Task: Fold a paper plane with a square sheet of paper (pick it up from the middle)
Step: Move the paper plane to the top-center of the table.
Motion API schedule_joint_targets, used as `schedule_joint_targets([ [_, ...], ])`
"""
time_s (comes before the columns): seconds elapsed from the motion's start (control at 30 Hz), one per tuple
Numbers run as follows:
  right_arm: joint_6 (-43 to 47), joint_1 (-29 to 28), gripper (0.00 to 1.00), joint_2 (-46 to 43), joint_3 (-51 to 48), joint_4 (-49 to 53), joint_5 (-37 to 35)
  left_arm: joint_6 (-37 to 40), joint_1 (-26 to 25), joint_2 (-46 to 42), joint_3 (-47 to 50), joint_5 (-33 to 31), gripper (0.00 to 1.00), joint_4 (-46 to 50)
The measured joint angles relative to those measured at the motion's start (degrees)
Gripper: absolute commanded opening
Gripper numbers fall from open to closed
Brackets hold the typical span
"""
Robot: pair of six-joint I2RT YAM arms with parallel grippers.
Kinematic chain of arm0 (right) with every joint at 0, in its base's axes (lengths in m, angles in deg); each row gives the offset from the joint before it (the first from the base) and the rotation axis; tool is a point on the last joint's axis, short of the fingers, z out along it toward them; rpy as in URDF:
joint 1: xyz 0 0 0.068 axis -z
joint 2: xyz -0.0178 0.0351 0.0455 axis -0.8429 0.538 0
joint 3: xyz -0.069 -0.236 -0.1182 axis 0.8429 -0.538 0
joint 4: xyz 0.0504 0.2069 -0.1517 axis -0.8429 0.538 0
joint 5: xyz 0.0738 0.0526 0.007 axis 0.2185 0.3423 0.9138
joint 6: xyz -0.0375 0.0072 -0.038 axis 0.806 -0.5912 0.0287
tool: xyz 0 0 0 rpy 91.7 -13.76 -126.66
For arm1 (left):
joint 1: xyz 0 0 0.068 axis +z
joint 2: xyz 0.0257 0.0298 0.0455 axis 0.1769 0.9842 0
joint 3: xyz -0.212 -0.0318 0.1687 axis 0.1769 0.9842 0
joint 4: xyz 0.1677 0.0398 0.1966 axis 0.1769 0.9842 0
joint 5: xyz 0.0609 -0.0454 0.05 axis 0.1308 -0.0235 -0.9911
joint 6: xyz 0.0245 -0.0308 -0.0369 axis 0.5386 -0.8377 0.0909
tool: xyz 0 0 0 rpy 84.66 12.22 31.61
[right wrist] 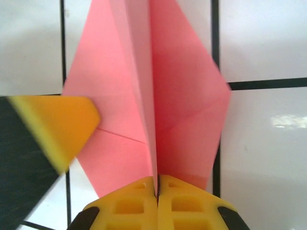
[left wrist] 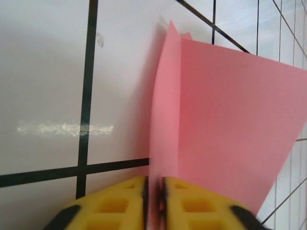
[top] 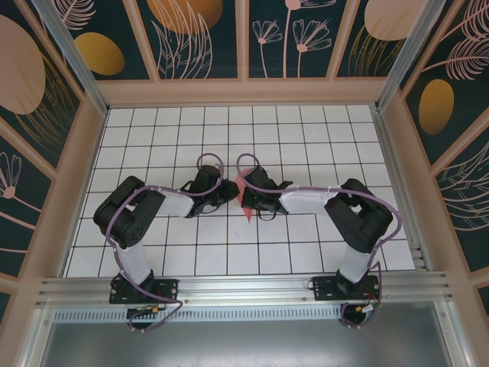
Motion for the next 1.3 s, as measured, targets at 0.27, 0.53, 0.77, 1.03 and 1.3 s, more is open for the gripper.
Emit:
schedule_joint_targets([
  [0.27,3.3,0.4,0.02,-1.3,1.0,4.6,-6.0,2.8,3.4,-8.0,-0.3,-2.3,0.59,6.2],
  [0.53,7.0,2.3,0.06,-1.3,1.9,5.9,-8.5,3.7,4.5,-9.9,-0.5,-7.7,0.75,11.0],
  [0.77,4.2,2.3,0.16,1.5,4.4,5.8,-9.0,3.6,4.5,-9.8,-0.5,-9.6,0.87,12.9],
  [1.03,0.9,2.3,0.18,3.3,4.5,5.7,-9.1,3.6,4.5,-9.7,-0.5,-10.8,0.94,13.9],
  [1.3,-0.2,2.3,0.18,5.0,5.8,5.6,-9.6,3.6,4.5,-9.7,-0.5,-11.3,0.99,14.1],
])
